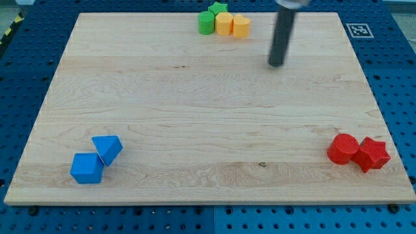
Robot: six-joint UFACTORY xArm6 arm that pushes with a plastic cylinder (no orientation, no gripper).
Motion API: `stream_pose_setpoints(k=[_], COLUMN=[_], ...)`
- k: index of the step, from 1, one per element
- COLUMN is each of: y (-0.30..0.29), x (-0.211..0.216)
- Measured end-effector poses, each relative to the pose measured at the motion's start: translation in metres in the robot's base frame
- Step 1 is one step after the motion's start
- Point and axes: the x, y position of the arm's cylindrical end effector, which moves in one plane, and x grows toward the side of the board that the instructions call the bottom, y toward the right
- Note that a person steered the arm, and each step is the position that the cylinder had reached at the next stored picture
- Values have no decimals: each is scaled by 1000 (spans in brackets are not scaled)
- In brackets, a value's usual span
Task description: Slide the red circle into the yellow hexagon
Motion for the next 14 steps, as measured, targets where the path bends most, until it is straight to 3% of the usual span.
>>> stream_pose_setpoints(k=[1, 3, 4, 5, 6, 7, 8, 10, 12, 13, 14], y=[22, -6, -14, 49, 140, 161, 142, 30, -45, -55, -55], x=[59, 136, 201, 232, 211, 202, 201, 193, 152, 128, 142])
